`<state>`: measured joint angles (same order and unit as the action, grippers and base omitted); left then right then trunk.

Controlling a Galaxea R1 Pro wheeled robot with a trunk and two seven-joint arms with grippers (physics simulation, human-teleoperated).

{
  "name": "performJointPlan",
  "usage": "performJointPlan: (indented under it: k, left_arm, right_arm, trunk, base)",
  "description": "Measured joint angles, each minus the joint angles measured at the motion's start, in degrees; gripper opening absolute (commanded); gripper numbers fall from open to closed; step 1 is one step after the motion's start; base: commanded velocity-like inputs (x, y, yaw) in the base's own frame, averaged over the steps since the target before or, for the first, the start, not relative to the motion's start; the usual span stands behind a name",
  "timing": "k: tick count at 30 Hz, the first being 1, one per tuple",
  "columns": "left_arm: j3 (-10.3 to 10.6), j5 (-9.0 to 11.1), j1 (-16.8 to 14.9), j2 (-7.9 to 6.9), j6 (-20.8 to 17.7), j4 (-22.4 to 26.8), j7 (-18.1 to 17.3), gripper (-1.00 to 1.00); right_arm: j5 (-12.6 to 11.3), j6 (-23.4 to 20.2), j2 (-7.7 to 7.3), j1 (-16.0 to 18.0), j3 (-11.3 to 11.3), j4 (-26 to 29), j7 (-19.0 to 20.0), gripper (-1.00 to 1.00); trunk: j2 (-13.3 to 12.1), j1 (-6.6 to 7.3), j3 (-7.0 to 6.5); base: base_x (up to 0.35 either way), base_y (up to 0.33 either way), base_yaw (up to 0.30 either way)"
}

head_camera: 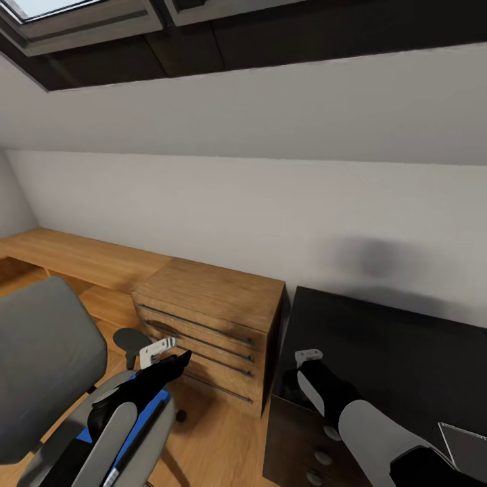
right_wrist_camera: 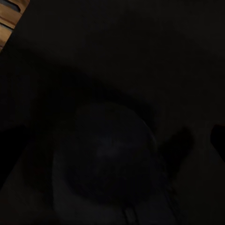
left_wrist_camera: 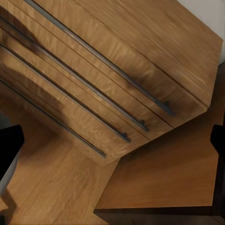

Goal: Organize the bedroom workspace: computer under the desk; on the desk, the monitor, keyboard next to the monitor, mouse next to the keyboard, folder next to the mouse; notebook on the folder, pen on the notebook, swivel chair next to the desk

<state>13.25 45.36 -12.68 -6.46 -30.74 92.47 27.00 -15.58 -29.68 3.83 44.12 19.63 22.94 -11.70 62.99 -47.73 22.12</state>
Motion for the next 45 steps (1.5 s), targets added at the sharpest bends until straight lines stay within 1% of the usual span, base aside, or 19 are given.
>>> performJointPlan:
  k: [15, 21, 30, 31, 32, 34, 35, 37, 41, 45]
  left_arm:
    - [0.0, 0.3, 0.0, -0.07, 0.0, -0.2, 0.1, 1.0]
    - [0.0, 0.4, 0.0, -0.08, 0.0, -0.2, 0.1, 1.0]
    - [0.0, 0.4, 0.0, -0.07, 0.0, -0.3, 0.1, 1.0]
    - [0.0, 0.4, 0.0, -0.07, 0.0, -0.3, 0.1, 1.0]
    - [0.0, 0.4, 0.0, -0.07, 0.0, -0.4, 0.1, 1.0]
    - [0.0, 0.4, 0.0, -0.07, 0.0, -0.4, 0.1, 1.0]
    - [0.0, 0.4, 0.0, -0.07, 0.0, -0.4, 0.1, 1.0]
    - [0.0, 0.4, 0.0, -0.07, 0.0, -0.4, 0.1, 1.0]
    - [0.0, 0.4, 0.0, -0.07, 0.0, -0.3, 0.1, 1.0]
    - [0.0, 0.4, 0.0, -0.07, 0.0, -0.3, 0.1, 1.0]
  right_arm:
    - [0.1, -0.1, 0.0, 0.0, 0.0, 0.1, 0.0, 1.0]
    - [0.3, 0.0, 0.0, 0.0, 0.0, 0.1, 0.0, 1.0]
    - [0.3, 0.1, 0.03, 0.0, 0.0, 0.0, -0.1, 1.0]
    - [0.3, 0.1, 0.04, 0.0, 0.0, 0.0, -0.1, -1.0]
    - [-0.1, 0.1, 0.07, 0.0, 0.0, -0.1, 0.0, -1.0]
    - [-0.2, 0.1, 0.09, 0.0, 0.0, -0.1, 0.0, -1.0]
    - [0.0, 0.1, 0.06, 0.0, 0.1, 0.0, 0.1, -1.0]
    - [1.2, -0.3, 0.04, 0.0, 0.2, 0.1, 0.2, -1.0]
    - [1.7, -0.4, 0.04, 0.0, 0.2, 0.2, 0.2, -1.0]
    - [1.7, -0.4, -0.01, 0.0, 0.2, 0.2, 0.3, -1.0]
  trunk:
    - [0.0, 0.0, 0.0]
    - [0.0, -0.02, 0.0]
    - [0.0, 0.0, 0.0]
    - [0.0, 0.0, 0.0]
    - [0.0, 0.0, 0.0]
    - [0.0, 0.0, 0.0]
    - [0.0, 0.0, 0.0]
    - [0.0, 0.0, 0.0]
    - [0.0, 0.0, 0.0]
    - [0.0, 0.0, 0.0]
  base:
    - [-0.001, 0.0, 0.0]
    - [-0.124, 0.0, 0.0]
    - [-0.01, 0.0, 0.0]
    - [0.0, 0.0, 0.0]
    - [0.0, 0.0, 0.0]
    - [0.0, 0.0, 0.0]
    - [0.0, 0.0, 0.0]
    - [0.0, 0.0, 0.0]
    - [0.0, 0.0, 0.0]
    - [0.0, 0.0, 0.0]
